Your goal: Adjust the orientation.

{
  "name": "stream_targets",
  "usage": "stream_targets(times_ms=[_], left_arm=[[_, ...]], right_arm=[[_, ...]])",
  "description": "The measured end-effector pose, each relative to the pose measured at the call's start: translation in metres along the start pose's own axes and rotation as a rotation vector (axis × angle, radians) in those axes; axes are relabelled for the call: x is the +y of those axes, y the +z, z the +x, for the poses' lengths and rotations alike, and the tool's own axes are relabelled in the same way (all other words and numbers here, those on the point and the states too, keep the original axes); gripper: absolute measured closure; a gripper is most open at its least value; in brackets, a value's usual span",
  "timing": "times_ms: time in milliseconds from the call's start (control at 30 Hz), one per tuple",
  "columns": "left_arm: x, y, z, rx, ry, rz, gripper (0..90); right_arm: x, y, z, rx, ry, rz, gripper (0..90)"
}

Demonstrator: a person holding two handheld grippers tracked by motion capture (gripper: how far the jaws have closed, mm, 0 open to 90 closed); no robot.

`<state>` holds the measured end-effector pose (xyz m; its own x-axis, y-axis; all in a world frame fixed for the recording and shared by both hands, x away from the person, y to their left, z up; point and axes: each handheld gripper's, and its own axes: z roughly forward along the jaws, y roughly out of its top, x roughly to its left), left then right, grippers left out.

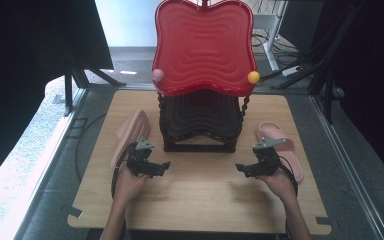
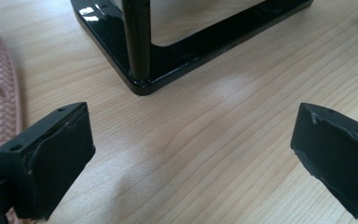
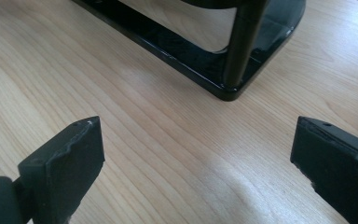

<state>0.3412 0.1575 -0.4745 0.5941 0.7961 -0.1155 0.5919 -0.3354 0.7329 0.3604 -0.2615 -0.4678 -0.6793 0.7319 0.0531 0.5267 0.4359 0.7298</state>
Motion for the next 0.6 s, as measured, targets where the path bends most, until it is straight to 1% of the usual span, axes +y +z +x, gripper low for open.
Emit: stream_targets(times_ms=[67,200,300,400,600], left_arm=[[-0.0005,-0.0004,0.0003,-0.005,0.004,-0.007,0.0],[-0.0016,0.0008,-0.0004,-0.003,0.041,-0.002,0.0],[-0.0012,0.0019,-0.0013,0.001,0.042,0.003,0.0],[-0.0018,0.0026,-0.001,0.011,0.055,0.017,0.0],[-0.0024,-0.0013,0.0025,0.034,0.05,0.019,0.0]], right_arm=[[-0.0016,-0.0006,-0.0025,-0.007,0.004,0.001,2.5],[-0.0032,-0.0009,-0.005,-0.013,0.007,0.004,3.3],[-0.0037,-0.0012,-0.0046,-0.01,0.001,0.004,4.6],[-0.0039,-0.0022,-0.0047,-0.005,-0.002,0.0,5.4],[-0.0045,-0.0049,-0.0059,-0.008,-0.002,-0.003,5.5]])
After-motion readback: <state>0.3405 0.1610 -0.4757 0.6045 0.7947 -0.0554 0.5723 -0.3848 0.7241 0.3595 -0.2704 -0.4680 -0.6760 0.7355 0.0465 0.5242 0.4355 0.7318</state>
